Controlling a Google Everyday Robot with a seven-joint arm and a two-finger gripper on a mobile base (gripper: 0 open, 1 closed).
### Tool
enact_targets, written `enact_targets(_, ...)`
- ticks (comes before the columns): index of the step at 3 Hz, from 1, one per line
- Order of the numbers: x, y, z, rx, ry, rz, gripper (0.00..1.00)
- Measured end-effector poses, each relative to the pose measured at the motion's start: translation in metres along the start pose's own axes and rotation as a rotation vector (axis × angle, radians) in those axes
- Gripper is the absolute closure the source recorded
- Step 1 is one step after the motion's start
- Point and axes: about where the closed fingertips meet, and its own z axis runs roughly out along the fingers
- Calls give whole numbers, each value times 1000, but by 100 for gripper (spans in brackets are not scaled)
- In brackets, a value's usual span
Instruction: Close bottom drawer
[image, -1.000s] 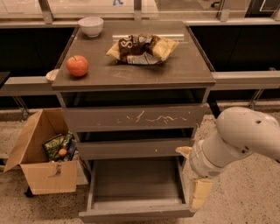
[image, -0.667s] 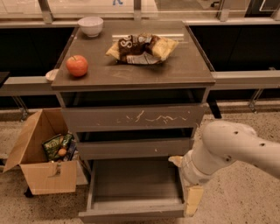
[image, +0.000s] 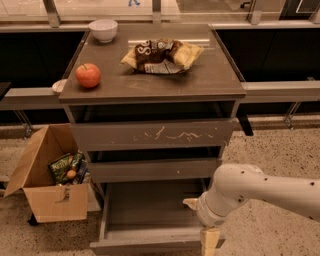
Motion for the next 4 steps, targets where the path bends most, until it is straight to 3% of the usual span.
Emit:
enact_targets(1, 16, 1, 51, -48, -47, -4, 0)
enact_targets(3, 18, 8, 68, -78, -67, 5, 0)
enact_targets(4, 42, -4, 99, -76, -43, -10, 0)
